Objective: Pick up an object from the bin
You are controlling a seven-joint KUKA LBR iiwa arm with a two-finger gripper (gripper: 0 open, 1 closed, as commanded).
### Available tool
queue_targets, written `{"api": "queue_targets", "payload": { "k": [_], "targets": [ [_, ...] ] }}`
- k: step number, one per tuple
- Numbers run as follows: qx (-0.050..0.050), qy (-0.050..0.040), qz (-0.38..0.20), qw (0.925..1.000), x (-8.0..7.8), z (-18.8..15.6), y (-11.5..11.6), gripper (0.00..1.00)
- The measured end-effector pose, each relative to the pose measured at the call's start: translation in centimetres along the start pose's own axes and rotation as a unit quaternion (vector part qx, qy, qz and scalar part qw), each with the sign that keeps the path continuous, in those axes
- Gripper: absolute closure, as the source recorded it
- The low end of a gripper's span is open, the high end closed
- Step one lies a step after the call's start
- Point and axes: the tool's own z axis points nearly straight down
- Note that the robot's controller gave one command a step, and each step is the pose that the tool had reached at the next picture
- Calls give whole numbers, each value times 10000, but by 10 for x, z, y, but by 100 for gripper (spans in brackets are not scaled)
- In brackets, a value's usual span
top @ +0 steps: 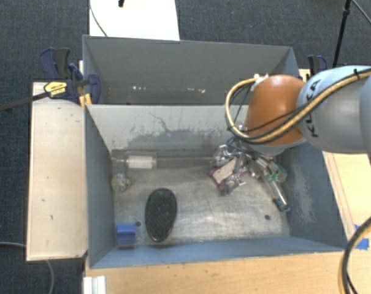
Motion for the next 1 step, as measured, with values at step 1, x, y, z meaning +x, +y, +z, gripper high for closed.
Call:
{"api": "queue_targets", "payload": {
  "k": [1],
  "targets": [
    [11, 31, -556, 9984, 68, -158, -15, 100]
  ]
}}
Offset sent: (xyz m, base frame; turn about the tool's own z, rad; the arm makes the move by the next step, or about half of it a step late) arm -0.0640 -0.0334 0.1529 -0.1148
